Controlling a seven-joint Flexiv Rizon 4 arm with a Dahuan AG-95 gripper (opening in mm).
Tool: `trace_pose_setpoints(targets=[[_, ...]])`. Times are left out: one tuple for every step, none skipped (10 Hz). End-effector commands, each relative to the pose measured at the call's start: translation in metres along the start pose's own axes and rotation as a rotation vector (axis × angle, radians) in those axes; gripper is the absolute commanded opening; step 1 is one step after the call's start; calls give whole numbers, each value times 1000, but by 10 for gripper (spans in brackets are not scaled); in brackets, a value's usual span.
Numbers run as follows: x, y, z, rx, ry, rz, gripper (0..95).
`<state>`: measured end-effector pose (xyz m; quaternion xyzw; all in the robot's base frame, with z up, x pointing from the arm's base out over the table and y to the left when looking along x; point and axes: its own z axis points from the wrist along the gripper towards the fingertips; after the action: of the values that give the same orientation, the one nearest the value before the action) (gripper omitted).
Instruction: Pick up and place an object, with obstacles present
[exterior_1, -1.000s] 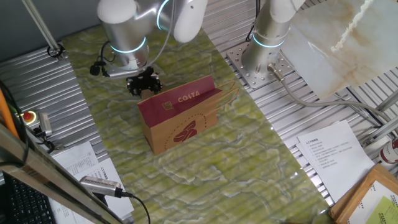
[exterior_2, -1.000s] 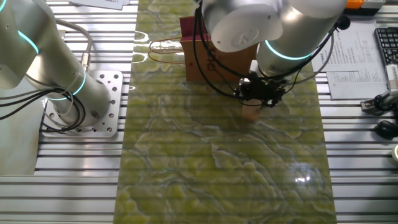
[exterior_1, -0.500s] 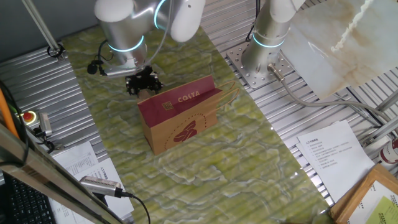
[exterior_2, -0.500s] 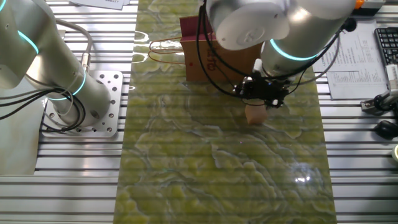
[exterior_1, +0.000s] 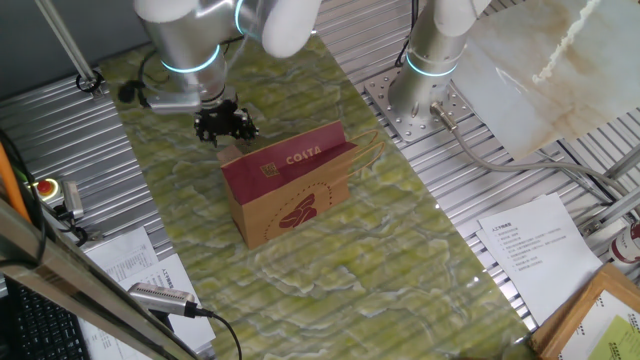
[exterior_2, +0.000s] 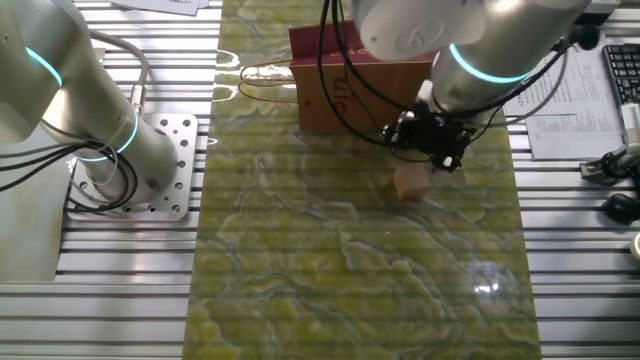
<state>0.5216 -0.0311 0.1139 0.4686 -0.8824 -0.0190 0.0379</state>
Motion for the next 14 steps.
trace_pose_setpoints(targets=[[-5,-5,-28,29,-40,539,0],[-8,-7,-34,35,-47,672,0],[-11,-8,-38,42,-66,809,0],[-11,-9,-39,36,-83,925,0],[-12,-9,-40,39,-100,988,0],[-14,-10,-43,47,-119,1019,0],[-15,-10,-47,44,-120,1052,0],[-16,-10,-51,47,-127,1094,0],[-17,-11,-51,48,-131,1127,0],[-17,-11,-52,48,-133,1133,0],[-17,-10,-54,48,-132,1137,0],[-17,-10,-55,51,-133,1144,0],[-18,-10,-55,52,-135,1153,0],[-18,-10,-55,53,-135,1161,0]])
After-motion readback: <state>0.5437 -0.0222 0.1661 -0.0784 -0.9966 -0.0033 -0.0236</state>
